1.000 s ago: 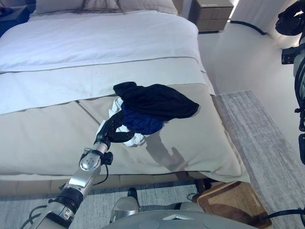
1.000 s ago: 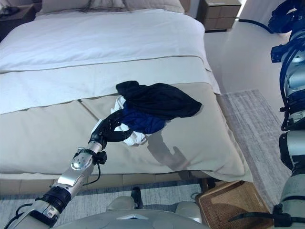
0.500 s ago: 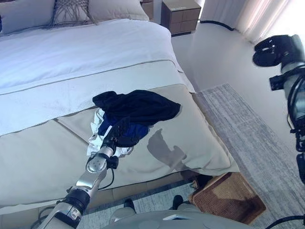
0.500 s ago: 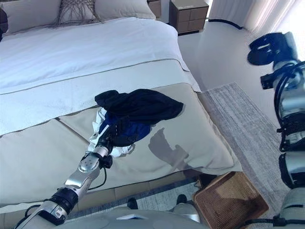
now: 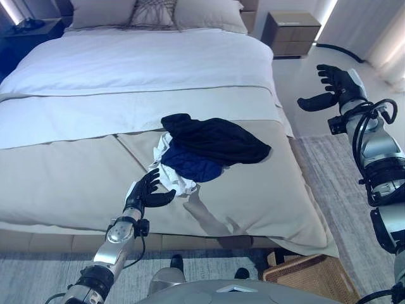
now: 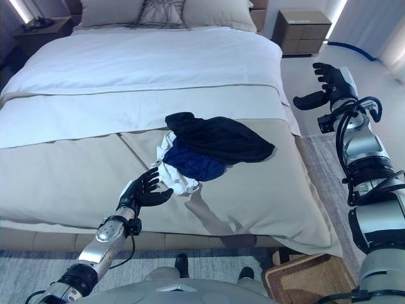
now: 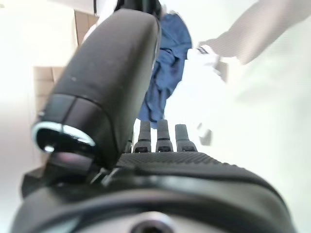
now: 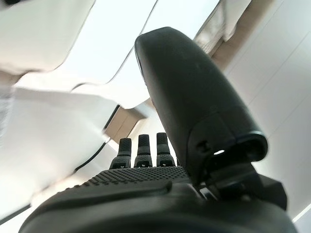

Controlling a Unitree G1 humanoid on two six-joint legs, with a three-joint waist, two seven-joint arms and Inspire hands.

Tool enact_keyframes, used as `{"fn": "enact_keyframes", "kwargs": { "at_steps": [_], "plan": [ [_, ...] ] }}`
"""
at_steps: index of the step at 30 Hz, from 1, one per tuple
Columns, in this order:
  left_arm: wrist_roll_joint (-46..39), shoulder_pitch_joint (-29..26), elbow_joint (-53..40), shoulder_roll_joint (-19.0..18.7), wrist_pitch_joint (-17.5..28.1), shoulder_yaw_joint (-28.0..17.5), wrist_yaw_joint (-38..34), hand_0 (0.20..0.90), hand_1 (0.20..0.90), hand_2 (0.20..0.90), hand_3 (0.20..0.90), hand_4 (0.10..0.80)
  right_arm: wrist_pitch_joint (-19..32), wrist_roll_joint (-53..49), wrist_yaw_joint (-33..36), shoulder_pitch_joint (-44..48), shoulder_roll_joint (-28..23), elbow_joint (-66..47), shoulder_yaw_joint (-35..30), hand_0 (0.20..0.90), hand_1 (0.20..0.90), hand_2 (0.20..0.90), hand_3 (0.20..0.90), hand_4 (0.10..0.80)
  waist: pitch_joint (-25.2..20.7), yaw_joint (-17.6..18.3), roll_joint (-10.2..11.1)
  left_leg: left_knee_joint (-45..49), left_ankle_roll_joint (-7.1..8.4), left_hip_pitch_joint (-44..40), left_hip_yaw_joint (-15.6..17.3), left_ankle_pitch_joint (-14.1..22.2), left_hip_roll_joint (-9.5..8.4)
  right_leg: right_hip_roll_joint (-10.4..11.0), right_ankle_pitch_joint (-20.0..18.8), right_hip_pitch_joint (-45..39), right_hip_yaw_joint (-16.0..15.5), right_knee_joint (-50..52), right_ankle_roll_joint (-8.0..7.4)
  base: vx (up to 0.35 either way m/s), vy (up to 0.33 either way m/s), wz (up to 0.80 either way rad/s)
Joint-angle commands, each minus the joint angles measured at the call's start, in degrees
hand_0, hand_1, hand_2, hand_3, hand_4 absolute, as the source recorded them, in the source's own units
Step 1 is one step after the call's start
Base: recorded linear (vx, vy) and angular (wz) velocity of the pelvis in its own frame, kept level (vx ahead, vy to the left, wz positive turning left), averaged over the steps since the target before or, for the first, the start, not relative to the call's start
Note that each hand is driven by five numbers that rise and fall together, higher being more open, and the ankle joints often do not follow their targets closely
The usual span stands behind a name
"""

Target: Pick up the clothes from the bed and place them into the basket

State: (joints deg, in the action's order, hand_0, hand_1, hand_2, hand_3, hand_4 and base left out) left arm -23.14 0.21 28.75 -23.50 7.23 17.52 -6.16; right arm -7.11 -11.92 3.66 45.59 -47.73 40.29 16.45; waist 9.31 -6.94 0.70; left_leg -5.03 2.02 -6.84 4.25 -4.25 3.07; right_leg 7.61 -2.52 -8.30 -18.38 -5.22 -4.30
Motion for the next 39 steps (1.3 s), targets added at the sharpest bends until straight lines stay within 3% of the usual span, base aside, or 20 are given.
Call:
{"fn": "enact_keyframes", "kwargs": {
  "at_steps": [1,7,12,15,18,20,22,25,27,34,39],
  "plan": [
    [0.27,-2.78,-1.27,-1.73,3.21,-0.3,-0.24,0.9,0.9,0.9,0.9,0.8,7.66,2.69,4.25,7.2,-1.8,1.42,2.23,0.9,0.9,0.9,0.9,0.8,-4.19,-1.89,1.36,2.87,0.78,2.17,0.19,6.12,-0.76,0.77,4.0,0.76,-0.34,4.01,0.19,0.01,0.016,0.2],
    [0.75,-1.54,-2.44,-2.3,3.13,-0.46,1.07,0.9,0.9,0.9,0.9,0.8,6.5,4.94,5.87,6.85,-0.79,2.02,2.72,0.9,0.9,0.9,0.9,0.8,-3.57,-3.69,1.05,2.29,1.06,3.09,-0.52,5.08,-0.48,1.4,4.2,0.53,-2.77,4.26,0.15,0.042,0.04,0.22],
    [1.31,-1.88,-4.02,-3.51,4.32,1.15,5.23,0.9,0.9,0.9,0.9,0.8,5.41,7.28,7.28,6.66,-1.24,3.93,2.39,0.9,0.9,0.9,0.9,0.8,-2.11,-3.76,1.03,8.58,1.06,5.27,3.76,7.09,-0.55,3.26,4.53,0.92,-5.54,6.18,0.1,0.07,0.071,0.28],
    [0.12,-2.25,-4.28,-3.37,4.85,2.08,5.6,0.9,0.9,0.9,0.9,0.8,6.57,9.15,7.71,8.54,-0.39,6.73,3.24,0.9,0.9,0.9,0.9,0.8,-0.38,-4.57,0.27,12.3,-0.56,7.56,2.21,8.91,-1.94,4.9,5.4,2.87,-4.42,10.31,0.05,0.072,0.16,0.3],
    [-1.11,-2.46,-6.47,-4.61,4.44,0.94,6.58,0.9,0.9,0.9,0.9,0.8,4.59,9.05,9.09,8.26,0.36,5.91,3.16,0.9,0.9,0.9,0.9,0.8,1.87,-4.84,-0.94,14.98,-3.29,9.49,2.52,10.2,-2.8,6.81,7.3,8.79,-3.55,25.39,0.39,0.052,0.151,0.03],
    [-1.0,-2.29,-7.67,-5.17,5.49,0.88,7.16,0.9,0.9,0.9,0.9,0.8,3.81,8.51,9.72,7.18,-0.01,4.54,2.11,0.9,0.9,0.9,0.9,0.8,3.88,-4.42,-1.46,16.86,-3.55,10.01,1.79,11.06,-2.97,7.79,6.1,12.06,-2.05,30.08,0.45,0.021,0.006,0.01],
    [-3.58,-4.23,-8.96,-5.49,8.38,1.95,6.5,0.9,0.9,0.9,0.9,0.8,3.65,9.6,11.78,8.68,0.15,4.47,2.1,0.9,0.9,0.9,0.9,0.8,9.0,-3.29,-2.33,21.74,-3.35,12.99,-0.01,13.06,-3.17,9.4,4.26,18.76,1.68,32.02,0.22,-0.17,-0.101,0.25],
    [-4.67,-7.42,-11.44,-5.4,11.03,2.95,4.34,0.9,0.9,0.9,0.9,0.8,1.79,8.09,12.84,14.92,-1.71,5.17,5.14,0.9,0.9,0.9,0.9,0.8,13.13,-3.81,-3.35,31.91,-3.49,23.75,-1.15,14.92,-4.36,7.31,11.31,23.4,1.51,35.16,2.28,-0.241,-0.149,0.46],
    [-5.23,-7.92,-13.75,-5.05,11.82,2.83,2.92,0.9,0.9,0.9,0.9,0.8,1.45,5.8,13.55,17.95,-3.06,5.49,6.95,0.9,0.9,0.9,0.9,0.8,15.31,-4.27,-4.34,35.09,-3.02,26.84,-0.91,16.75,-4.17,7.96,15.16,26.74,0.8,41.29,2.75,-0.115,-0.102,0.35],
    [-7.82,-7.12,-18.74,-4.52,14.11,4.1,2.53,0.9,0.9,0.9,0.9,0.8,-0.66,4.04,16.08,25.3,-3.04,10.43,8.59,0.9,0.9,0.9,0.9,0.8,20.45,-6.64,-6.53,45.88,-3.84,37.88,-2.78,19.07,-6.8,10.04,20.71,37.43,0.17,55.83,6.09,-0.025,-0.089,0.2],
    [-9.75,-5.05,-21.6,-5.18,16.07,4.75,2.33,0.9,0.9,0.9,0.9,0.8,-2.3,4.4,18.94,27.39,-3.01,11.61,9.08,0.9,0.9,0.9,0.9,0.8,20.48,-7.41,-7.99,51.71,-4.55,45.58,-2.91,20.19,-7.72,10.17,22.48,44.75,0.51,61.38,7.34,-0.005,-0.031,0.15]
  ]
}}
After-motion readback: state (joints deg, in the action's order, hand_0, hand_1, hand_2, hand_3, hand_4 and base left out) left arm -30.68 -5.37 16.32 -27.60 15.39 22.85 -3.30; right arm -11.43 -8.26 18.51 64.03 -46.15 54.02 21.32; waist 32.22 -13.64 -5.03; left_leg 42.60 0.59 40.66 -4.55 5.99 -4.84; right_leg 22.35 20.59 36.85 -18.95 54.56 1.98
